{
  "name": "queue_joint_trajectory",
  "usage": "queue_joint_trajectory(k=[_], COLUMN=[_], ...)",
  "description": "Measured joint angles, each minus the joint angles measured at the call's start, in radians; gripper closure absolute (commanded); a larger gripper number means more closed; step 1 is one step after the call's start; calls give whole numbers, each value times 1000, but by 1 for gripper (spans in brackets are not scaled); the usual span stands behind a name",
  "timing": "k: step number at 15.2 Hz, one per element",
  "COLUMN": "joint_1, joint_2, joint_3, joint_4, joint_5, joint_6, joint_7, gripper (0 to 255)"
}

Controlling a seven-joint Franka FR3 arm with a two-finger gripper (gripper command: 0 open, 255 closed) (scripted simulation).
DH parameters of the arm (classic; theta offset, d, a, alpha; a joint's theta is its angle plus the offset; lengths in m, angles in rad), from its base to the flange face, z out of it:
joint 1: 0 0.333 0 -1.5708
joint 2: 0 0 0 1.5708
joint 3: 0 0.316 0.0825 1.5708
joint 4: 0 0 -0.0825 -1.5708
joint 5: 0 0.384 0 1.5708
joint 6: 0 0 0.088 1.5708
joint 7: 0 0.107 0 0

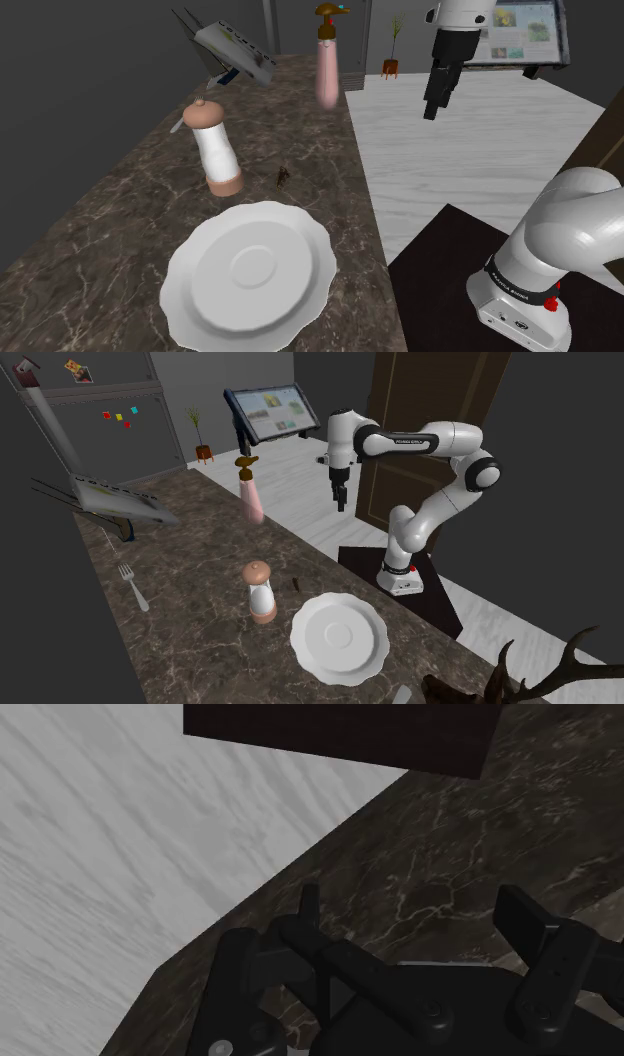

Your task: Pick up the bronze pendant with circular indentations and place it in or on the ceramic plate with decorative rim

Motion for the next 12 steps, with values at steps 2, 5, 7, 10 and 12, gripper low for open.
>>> queue_joint_trajectory(k=[2, 5, 7, 10, 12], joint_1=[-2, -13, -22, -35, -50], joint_2=[-2, -11, 6, 25, 57], joint_3=[13, 92, 152, 251, 315], joint_4=[0, -2, 13, 23, 49], joint_5=[8, 59, 97, 158, 192], joint_6=[-2, -8, -5, 10, 22], joint_7=[23, 165, 273, 447, 561], gripper=[0, 0, 0, 0, 0])
